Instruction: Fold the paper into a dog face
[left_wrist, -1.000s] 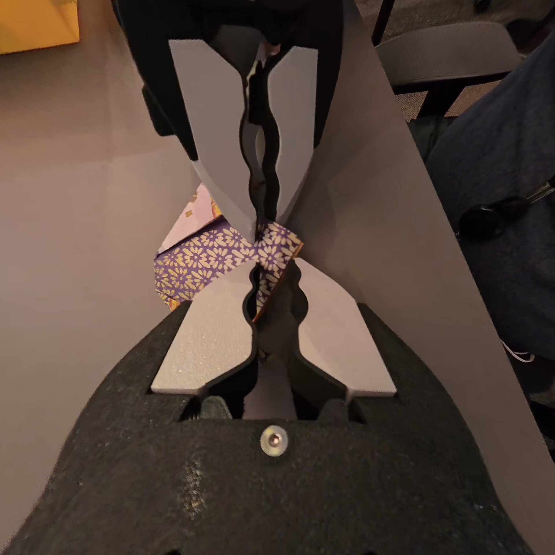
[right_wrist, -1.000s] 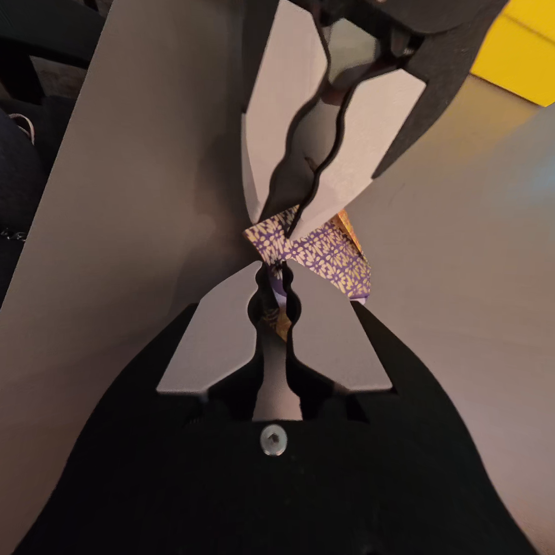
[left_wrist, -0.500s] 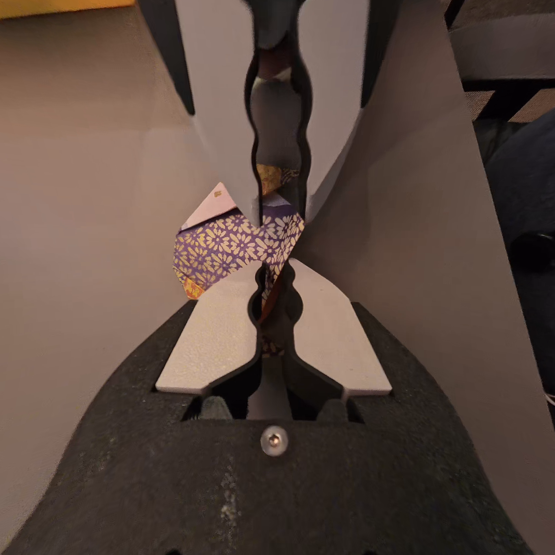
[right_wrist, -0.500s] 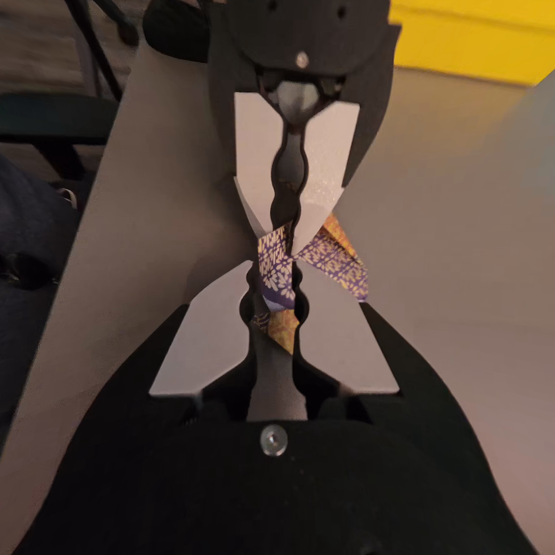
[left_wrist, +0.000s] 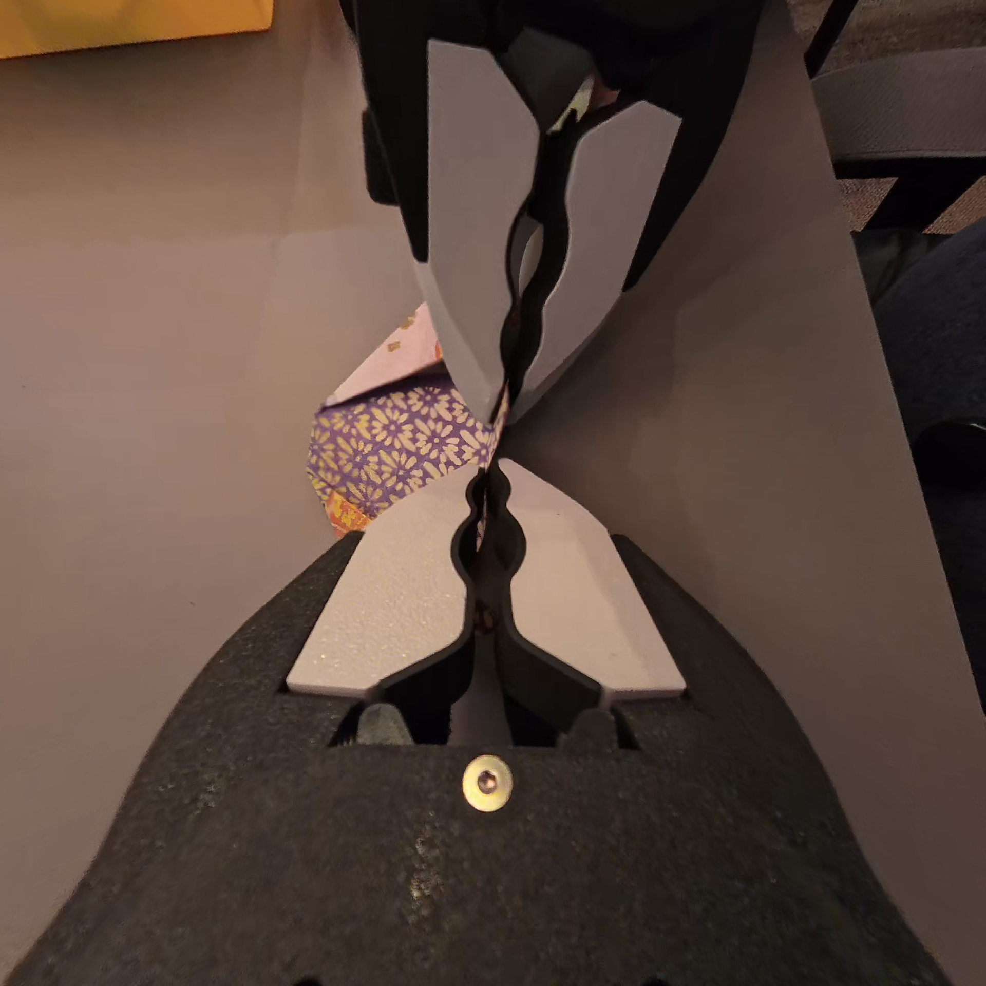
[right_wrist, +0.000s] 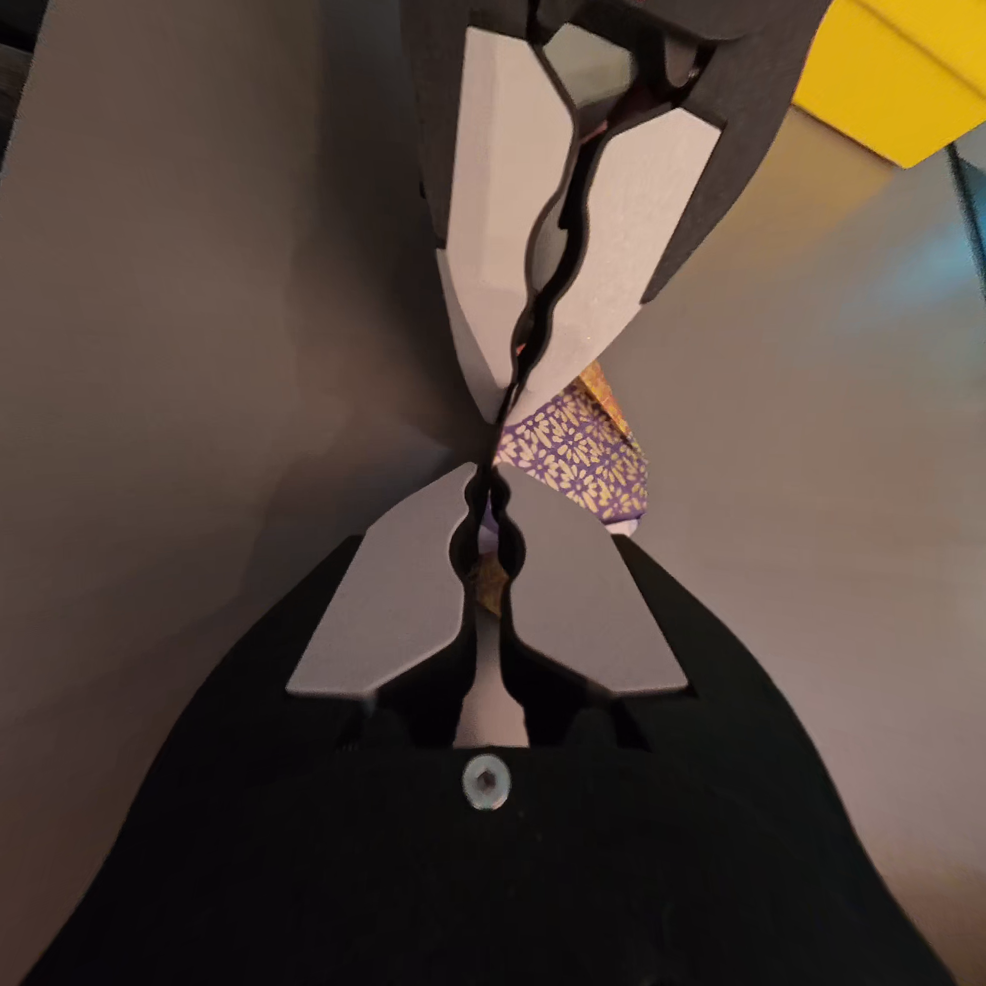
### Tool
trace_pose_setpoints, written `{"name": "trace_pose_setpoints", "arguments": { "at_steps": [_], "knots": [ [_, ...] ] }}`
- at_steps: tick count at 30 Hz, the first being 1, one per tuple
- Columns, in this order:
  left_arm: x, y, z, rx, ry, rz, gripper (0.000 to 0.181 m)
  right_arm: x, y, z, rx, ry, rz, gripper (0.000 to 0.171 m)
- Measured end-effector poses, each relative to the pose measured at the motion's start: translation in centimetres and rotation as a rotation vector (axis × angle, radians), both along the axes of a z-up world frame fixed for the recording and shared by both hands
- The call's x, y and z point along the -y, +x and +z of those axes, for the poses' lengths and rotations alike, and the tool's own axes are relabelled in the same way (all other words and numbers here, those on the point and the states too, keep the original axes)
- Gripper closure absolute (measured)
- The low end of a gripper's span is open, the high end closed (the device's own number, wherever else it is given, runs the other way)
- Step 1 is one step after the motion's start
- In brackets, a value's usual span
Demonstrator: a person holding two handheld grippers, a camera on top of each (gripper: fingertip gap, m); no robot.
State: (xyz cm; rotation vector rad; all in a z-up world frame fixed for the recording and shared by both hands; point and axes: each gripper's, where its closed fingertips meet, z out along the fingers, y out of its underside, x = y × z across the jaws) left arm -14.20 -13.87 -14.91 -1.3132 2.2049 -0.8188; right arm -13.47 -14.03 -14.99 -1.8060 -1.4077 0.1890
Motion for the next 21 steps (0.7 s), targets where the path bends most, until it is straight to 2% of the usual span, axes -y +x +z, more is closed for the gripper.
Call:
{"name": "trace_pose_setpoints", "arguments": {
  "at_steps": [2, 6, 8, 10, 12, 16, 21],
  "knots": [
    [0.2, -0.2, -0.3, -0.022, 0.001, -0.007, 0.181, 0.0, 0.0, -0.2, -0.031, -0.09, -0.006, 0.169],
    [0.2, -0.1, -0.7, -0.084, -0.053, 0.02, 0.181, 0.3, -0.2, -0.5, -0.179, -0.405, -0.035, 0.165],
    [0.0, 0.0, -0.6, -0.097, -0.096, 0.05, 0.181, 0.2, -0.3, 0.2, -0.246, -0.449, -0.036, 0.156],
    [0.0, 0.0, -0.6, -0.122, -0.154, 0.066, 0.181, -0.3, -0.3, 0.9, -0.312, -0.451, -0.068, 0.155],
    [-0.1, 0.0, -0.4, -0.131, -0.209, 0.08, 0.18, -0.6, -0.2, 1.2, -0.358, -0.493, -0.087, 0.17],
    [-0.4, 0.0, -0.5, -0.146, -0.246, 0.084, 0.179, -0.7, -0.2, 0.8, -0.384, -0.616, -0.104, 0.17],
    [-1.7, 0.4, 1.6, -0.088, -0.212, 0.071, 0.15, -1.4, -0.2, 1.1, -0.472, -0.758, -0.122, 0.17]
  ]
}}
